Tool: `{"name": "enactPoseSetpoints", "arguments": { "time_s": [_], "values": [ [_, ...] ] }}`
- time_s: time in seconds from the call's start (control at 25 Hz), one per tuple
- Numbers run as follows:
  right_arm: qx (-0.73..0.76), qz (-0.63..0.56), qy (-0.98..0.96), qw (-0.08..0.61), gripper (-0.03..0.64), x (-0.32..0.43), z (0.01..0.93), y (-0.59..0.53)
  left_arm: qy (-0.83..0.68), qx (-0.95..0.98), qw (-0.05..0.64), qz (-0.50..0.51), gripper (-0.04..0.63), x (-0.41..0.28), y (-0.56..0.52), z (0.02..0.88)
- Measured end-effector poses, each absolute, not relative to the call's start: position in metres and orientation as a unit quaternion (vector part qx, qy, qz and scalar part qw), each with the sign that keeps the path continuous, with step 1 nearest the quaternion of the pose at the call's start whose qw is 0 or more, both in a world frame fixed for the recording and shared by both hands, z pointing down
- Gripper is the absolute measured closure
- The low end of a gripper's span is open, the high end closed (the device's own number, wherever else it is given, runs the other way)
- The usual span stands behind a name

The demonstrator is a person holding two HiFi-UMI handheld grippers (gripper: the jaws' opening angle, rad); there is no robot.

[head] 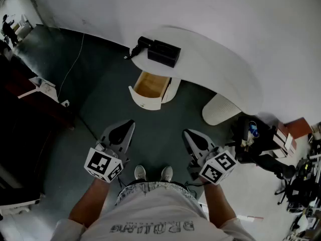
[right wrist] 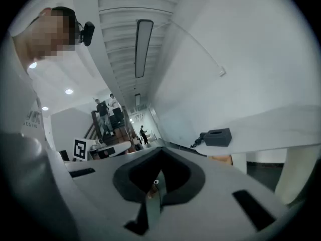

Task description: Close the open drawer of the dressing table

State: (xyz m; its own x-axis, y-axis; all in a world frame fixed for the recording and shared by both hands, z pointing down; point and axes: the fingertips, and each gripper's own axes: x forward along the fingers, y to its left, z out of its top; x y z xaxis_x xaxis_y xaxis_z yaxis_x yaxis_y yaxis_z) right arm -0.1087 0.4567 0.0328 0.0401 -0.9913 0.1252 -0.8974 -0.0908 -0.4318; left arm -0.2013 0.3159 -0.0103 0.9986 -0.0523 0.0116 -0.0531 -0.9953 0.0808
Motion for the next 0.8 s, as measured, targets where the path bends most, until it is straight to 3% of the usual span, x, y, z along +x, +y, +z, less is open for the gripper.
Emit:
{"name": "enactPoseSetpoints", "arguments": {
  "time_s": [0.8],
  "values": [
    [-0.708,-0.203,0.666,0.119,0.609,-0.1076,0.0395,0.4568,-0.021,0.999,0.03,0.004,0.571,-0.194,0.3235,-0.0107]
  ]
}}
